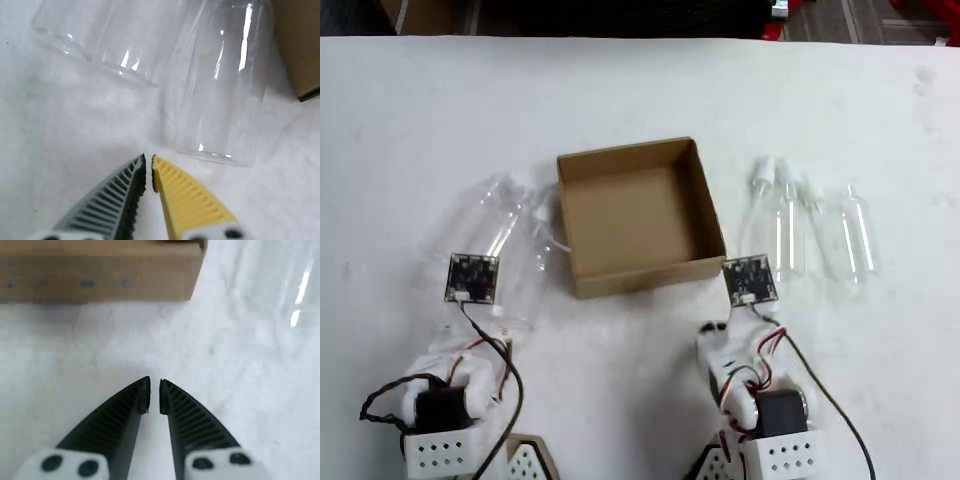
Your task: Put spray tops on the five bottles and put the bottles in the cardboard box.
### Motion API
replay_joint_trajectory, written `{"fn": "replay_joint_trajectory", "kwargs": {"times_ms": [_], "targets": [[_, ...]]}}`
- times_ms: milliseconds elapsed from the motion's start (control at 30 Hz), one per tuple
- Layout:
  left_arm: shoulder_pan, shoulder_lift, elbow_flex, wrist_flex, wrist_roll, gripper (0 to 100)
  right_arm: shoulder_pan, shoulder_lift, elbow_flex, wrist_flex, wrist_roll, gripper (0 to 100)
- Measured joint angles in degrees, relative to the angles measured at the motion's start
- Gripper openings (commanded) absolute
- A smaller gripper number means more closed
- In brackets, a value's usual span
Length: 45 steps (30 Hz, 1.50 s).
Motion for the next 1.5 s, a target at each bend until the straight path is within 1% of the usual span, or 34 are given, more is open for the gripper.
{"fn": "replay_joint_trajectory", "kwargs": {"times_ms": [200,267,300,433,633,800,1033,1200,1233,1400,1500], "targets": [[0.0,0.0,0.0,-9.2,0.0,3,-0.6,0.0,0.0,-26.0,0.0,2.5],[0.0,0.0,0.0,-12.1,0.0,3,-2.5,0.0,0.0,-31.9,0.0,2.5],[0.0,0.0,0.0,-13.3,0.0,3,-3.0,0.0,0.0,-33.1,0.0,2.5],[0.0,0.0,0.0,-15.5,0.0,3,-3.1,0.0,0.0,-32.0,0.0,2.5],[0.0,0.0,0.0,-15.9,0.0,3,-0.4,0.0,0.0,-27.2,0.0,2.5],[0.0,0.0,0.0,-15.9,0.0,3,0.5,0.0,0.0,-26.5,0.0,2.5],[-6.5,0.0,-0.1,-15.9,0.0,3,0.8,0.0,0.0,-25.7,0.0,2.5],[-7.2,0.0,-0.1,-15.9,0.0,3,0.6,0.0,0.0,-25.7,0.2,2.5],[-7.2,0.0,-0.1,-15.9,-0.4,3,0.6,0.0,0.0,-25.7,0.2,2.5],[-7.5,0.0,-0.1,-15.6,-8.1,3,0.6,0.0,0.0,-25.7,0.2,2.5],[-7.6,0.0,-0.1,-15.4,-9.6,3,0.6,0.0,0.0,-25.7,0.2,2.5]]}}
